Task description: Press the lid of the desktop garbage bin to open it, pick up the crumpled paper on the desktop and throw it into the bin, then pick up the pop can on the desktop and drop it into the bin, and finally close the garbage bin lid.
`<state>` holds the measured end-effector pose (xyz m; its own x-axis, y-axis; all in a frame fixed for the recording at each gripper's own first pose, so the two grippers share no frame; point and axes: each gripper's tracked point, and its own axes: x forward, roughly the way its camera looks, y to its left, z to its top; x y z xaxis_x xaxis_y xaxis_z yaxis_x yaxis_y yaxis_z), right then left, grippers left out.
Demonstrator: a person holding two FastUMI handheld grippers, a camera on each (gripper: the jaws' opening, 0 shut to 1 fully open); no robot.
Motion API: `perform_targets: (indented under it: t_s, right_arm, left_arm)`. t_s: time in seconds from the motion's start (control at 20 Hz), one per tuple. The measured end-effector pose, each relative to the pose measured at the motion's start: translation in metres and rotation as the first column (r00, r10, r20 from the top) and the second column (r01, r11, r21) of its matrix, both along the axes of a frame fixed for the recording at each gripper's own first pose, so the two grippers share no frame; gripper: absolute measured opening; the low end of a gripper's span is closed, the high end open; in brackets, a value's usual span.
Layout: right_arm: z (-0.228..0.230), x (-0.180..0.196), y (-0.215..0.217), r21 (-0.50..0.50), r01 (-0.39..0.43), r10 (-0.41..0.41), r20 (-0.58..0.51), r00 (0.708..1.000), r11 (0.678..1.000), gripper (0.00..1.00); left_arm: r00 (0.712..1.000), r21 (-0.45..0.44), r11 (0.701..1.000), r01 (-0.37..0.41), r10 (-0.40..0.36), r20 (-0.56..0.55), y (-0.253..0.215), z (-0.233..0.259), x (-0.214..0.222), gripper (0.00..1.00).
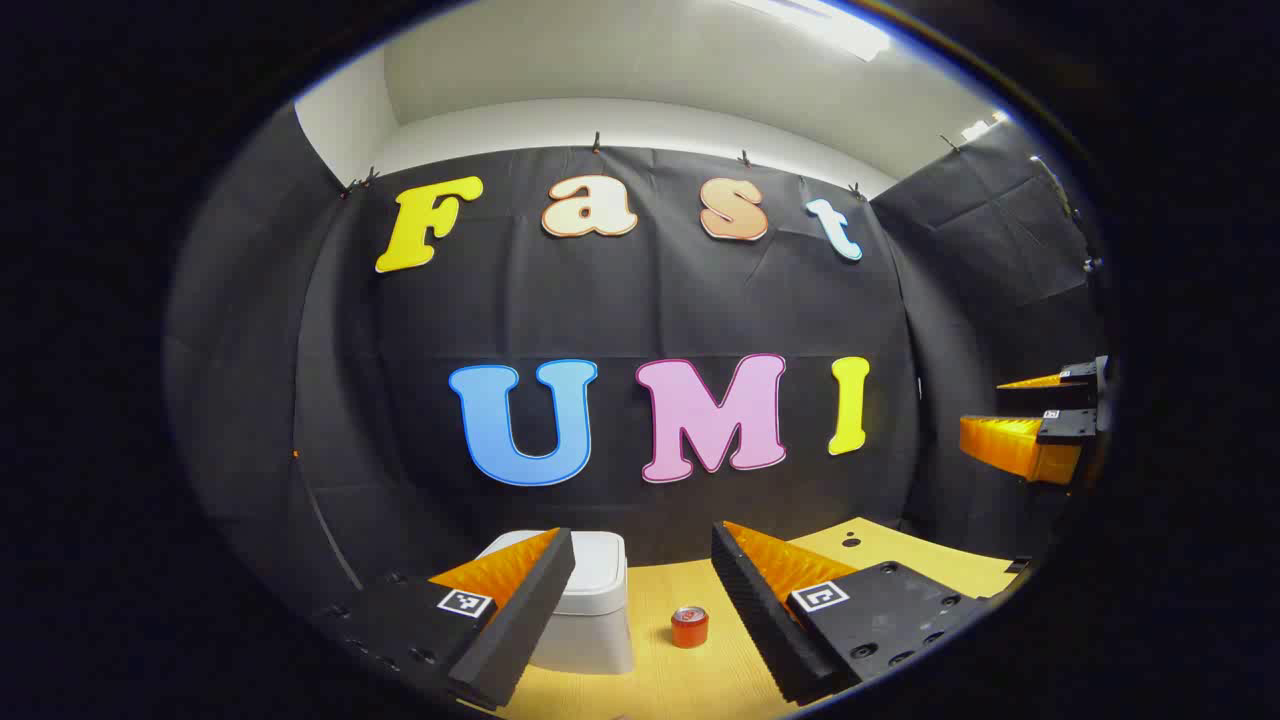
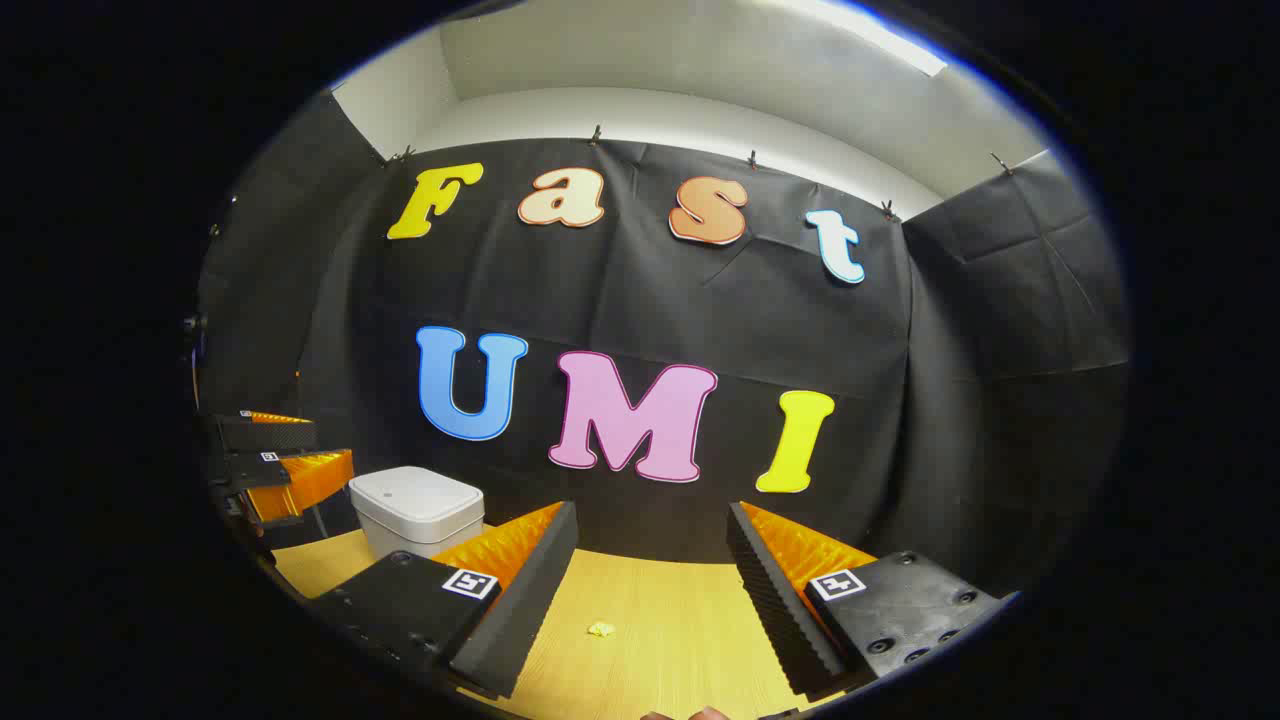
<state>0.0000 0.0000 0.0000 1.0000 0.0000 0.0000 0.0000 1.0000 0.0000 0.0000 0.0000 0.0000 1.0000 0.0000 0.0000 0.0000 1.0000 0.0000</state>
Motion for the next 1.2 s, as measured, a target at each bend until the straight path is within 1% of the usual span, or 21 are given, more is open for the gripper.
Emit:
perform_targets:
  t_s: [0.15, 0.45, 0.65, 0.95, 1.05, 1.15, 1.2]
  right_arm:
    - [-0.005, -0.005, -0.006, -0.005, 0.007, -0.007, -0.013, 1.000, 1.000, 0.97]
    - [-0.004, -0.004, -0.015, 0.028, 0.023, -0.022, -0.021, 1.000, 0.999, 0.97]
    - [-0.009, -0.002, -0.016, 0.030, 0.023, -0.022, -0.033, 0.999, 0.999, 0.97]
    - [-0.009, 0.002, -0.009, 0.031, 0.012, -0.011, -0.038, 0.999, 0.999, 0.97]
    - [-0.010, 0.004, -0.008, 0.032, 0.010, -0.009, -0.039, 0.999, 0.999, 0.97]
    - [-0.011, 0.005, -0.006, 0.034, 0.009, -0.008, -0.043, 0.999, 0.999, 0.97]
    - [-0.010, 0.005, -0.005, 0.035, 0.009, -0.007, -0.045, 0.999, 0.999, 0.97]
  left_arm:
    - [1.000, 0.003, 1.000, 0.009, -0.009, 0.005, -0.004, 0.005, -0.002, 0.93]
    - [0.999, 0.034, 0.999, 0.020, -0.021, 0.035, -0.012, 0.016, -0.004, 0.93]
    - [0.999, 0.034, 0.999, 0.025, -0.025, 0.023, -0.011, 0.012, -0.004, 0.94]
    - [1.000, 0.041, 0.999, 0.011, -0.012, 0.019, 0.001, 0.009, 0.002, 0.94]
    - [0.999, 0.034, 0.999, 0.035, -0.035, 0.010, 0.002, 0.005, 0.006, 0.94]
    - [0.998, 0.022, 0.998, 0.062, -0.062, 0.009, 0.005, 0.005, 0.010, 0.91]
    - [0.998, 0.023, 0.997, 0.067, -0.067, 0.012, 0.010, 0.004, 0.012, 0.88]
